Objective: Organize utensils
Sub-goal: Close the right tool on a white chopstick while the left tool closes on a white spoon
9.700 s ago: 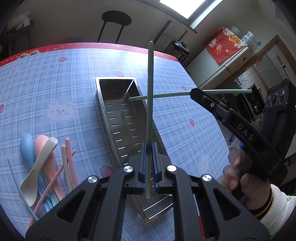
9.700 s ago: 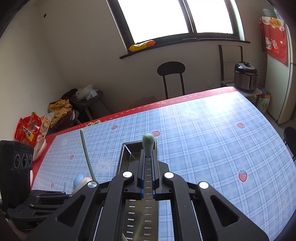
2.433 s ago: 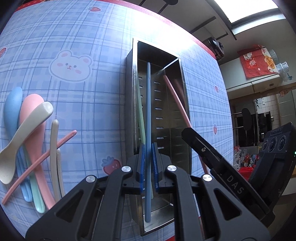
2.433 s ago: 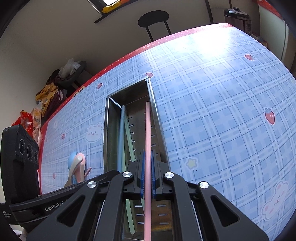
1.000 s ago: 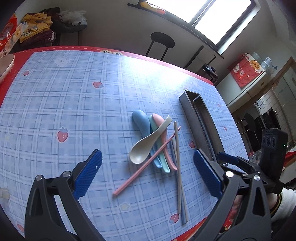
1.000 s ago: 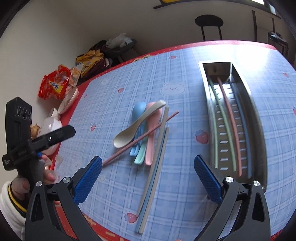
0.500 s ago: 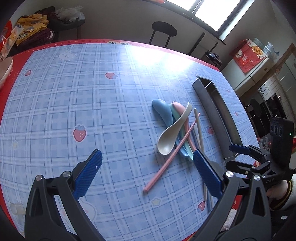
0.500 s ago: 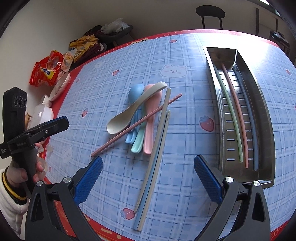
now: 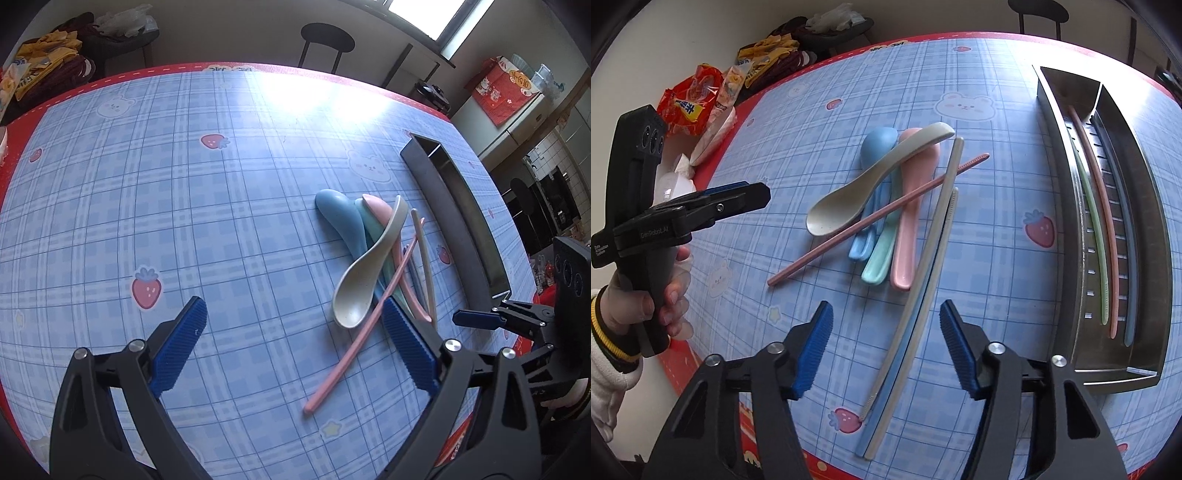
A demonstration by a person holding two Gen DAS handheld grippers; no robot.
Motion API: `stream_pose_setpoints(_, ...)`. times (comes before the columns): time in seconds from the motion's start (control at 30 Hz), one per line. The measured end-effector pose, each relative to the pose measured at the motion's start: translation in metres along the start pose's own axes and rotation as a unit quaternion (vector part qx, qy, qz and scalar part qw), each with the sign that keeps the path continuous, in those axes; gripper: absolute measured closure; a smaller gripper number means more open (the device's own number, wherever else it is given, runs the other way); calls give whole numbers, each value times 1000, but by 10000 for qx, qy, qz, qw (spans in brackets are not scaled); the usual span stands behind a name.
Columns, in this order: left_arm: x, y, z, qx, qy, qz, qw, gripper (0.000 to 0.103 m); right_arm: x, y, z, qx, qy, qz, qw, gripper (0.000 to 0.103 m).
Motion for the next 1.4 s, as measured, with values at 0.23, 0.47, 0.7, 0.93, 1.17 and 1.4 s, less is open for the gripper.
stream_pose_setpoints(0.23,0,4,7,-111,-115,79,9998,33,14,8,11,-164,8,-22,9999,65)
stream_pose_setpoints(0.47,2,8,13,-413,-157,-140,9989,46,32,12,18,-129,74,129,9998,75)
stream_pose_setpoints(0.7,14,30,28,-763,-197,1,9969,50,31,24,25,16,1,605,9982,85)
stream_pose_setpoints(0.93,32,57,56,-1238,-443,215,9911,59,30,24,24,29,20,597,9982,90)
stream_pose_setpoints(1.17,44,80,76,-1490,-633,338,9862,59,28,27,22,91,43,629,9980,94)
stream_pose_setpoints(1.4,40,96,83,-1668,-773,461,9819,71,27,28,21,118,46,663,9977,94)
Point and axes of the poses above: each gripper's, at about its wrist camera, not at the fingertips, and z roughly the way its jaws point, y to its right, x to its top, the point moved 10 cm from there along z, roughly the way its jaws point, and after that the axes turned 2 degrees about z, right-handed, at the moved point
